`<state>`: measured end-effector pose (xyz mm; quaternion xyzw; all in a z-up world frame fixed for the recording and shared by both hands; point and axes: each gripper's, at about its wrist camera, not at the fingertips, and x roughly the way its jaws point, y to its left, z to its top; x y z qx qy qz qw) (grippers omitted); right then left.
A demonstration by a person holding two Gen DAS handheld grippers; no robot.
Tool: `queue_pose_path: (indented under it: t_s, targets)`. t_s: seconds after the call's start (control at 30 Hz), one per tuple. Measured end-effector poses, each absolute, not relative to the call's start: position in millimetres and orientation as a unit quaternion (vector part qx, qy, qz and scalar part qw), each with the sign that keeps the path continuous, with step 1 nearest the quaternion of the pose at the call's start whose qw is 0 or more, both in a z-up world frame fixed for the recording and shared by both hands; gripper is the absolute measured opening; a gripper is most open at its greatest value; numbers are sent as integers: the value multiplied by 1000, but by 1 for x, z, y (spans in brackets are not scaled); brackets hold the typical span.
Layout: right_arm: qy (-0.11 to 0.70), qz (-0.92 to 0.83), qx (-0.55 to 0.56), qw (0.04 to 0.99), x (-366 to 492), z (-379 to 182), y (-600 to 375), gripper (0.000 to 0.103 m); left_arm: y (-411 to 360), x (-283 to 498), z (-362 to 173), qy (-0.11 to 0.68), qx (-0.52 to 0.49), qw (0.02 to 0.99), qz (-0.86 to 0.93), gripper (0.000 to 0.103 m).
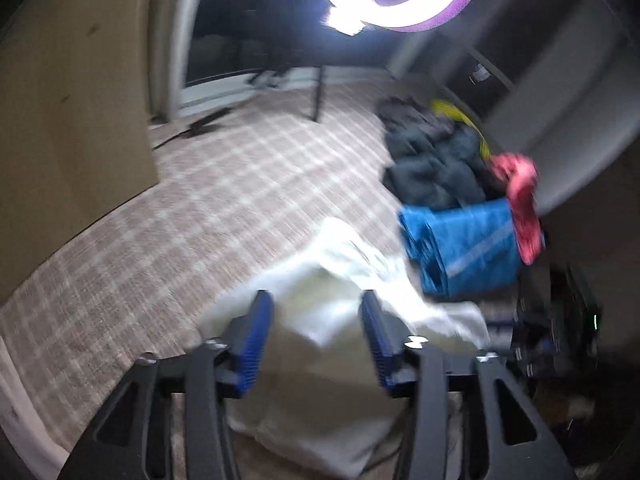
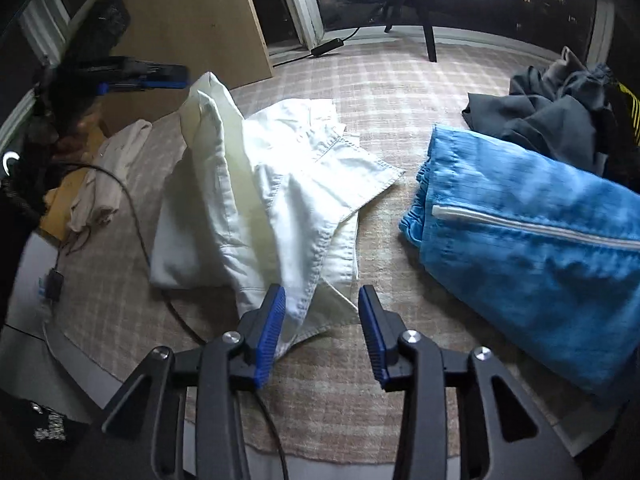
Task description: Fold clothes
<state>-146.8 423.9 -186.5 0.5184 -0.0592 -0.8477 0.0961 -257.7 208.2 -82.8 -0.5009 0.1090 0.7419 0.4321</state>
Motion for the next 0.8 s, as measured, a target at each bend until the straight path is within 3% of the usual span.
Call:
queue_pose_path:
  t_s: [0.2, 0.37, 0.47, 0.5, 0.57, 0.6, 0.8]
  targets:
    - [-43, -837, 534, 115, -159, -196, 420, 38, 232, -224, -87, 281, -465, 407, 734, 59]
    - [-35, -831, 543, 117, -166, -200, 424, 38, 250, -240, -103, 340, -457, 391, 723, 62]
    - [-33, -827, 548, 118, -172, -202, 427, 38, 256, -247, -109, 333, -467, 426, 700, 61]
    - [-34, -827, 549, 117, -174, -202, 429, 37, 256, -246, -111, 335, -465, 435, 695, 58]
    - [-38, -828, 548, 115, -176, -200, 433, 21, 255, -241, -113, 346, -460, 447, 684, 2]
    - [-41, -830, 545, 112, -177, -197, 435, 5, 253, -237, -112, 350, -458, 447, 684, 3]
    - [-80, -863, 492, 80, -186, -152, 450, 3, 207, -210, -88, 337, -414, 438, 723, 1]
